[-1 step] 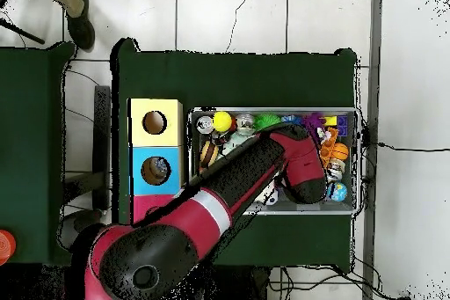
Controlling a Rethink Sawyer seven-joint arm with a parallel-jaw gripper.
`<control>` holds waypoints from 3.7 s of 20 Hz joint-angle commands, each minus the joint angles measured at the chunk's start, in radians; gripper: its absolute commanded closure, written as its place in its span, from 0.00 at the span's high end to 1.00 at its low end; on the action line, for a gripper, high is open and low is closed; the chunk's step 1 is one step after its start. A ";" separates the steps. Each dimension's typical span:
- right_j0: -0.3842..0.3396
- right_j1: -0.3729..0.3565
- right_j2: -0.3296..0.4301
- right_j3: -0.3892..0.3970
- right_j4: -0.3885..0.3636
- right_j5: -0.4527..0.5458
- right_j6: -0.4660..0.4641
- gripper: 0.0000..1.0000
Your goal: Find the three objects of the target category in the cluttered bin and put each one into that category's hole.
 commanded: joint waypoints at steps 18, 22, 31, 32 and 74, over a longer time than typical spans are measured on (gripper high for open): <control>-0.013 0.057 0.222 -0.092 0.074 0.097 -0.084 0.00; 0.061 0.055 0.091 -0.068 -0.079 0.011 0.147 0.00; 0.106 0.001 -0.082 -0.065 -0.298 -0.221 0.349 0.00; 0.104 -0.001 -0.083 -0.063 -0.299 -0.222 0.346 0.00; 0.088 0.043 -0.073 -0.090 -0.236 -0.068 0.186 1.00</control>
